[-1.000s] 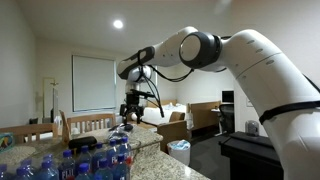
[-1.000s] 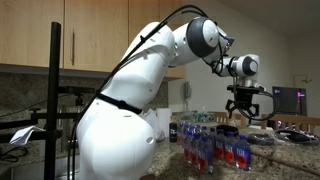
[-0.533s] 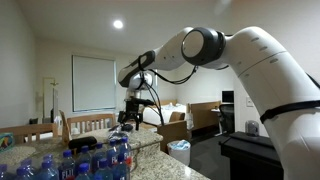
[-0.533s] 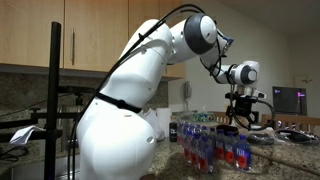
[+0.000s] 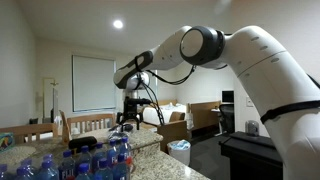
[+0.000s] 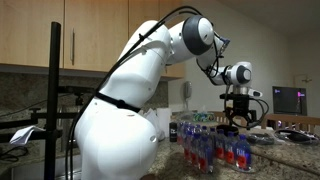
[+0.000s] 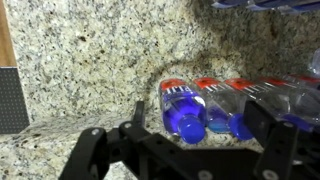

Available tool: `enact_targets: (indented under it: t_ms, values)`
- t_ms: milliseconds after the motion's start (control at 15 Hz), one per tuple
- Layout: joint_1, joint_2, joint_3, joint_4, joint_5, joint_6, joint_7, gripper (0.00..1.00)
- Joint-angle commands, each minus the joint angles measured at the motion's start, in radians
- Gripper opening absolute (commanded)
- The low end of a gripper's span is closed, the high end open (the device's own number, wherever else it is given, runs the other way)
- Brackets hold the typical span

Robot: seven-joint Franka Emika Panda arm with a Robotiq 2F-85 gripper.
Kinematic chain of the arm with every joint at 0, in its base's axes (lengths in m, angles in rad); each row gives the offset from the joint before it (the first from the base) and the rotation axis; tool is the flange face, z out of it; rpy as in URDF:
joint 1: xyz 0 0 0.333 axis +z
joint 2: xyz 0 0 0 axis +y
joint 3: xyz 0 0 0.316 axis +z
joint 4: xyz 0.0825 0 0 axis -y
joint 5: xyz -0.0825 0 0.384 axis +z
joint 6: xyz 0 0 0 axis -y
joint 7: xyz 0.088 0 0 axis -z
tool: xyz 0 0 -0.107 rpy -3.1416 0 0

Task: Move the bottle backward to the second row

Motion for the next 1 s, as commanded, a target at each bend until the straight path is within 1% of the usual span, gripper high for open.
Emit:
enact_targets:
  t_ms: [0,267,667,933]
  values:
    - [-0.006,0.032,-0.010,0.039,-0.018,-0.010,0.020,1.00]
    - [-0.006,0.102,-0.018,0.119,-0.036,-0.043,0.007,1.00]
    - [0.016,0.198,-0.015,0.228,-0.087,-0.054,-0.004,1.00]
    - [0.026,0.239,-0.008,0.281,-0.084,-0.065,-0.007,1.00]
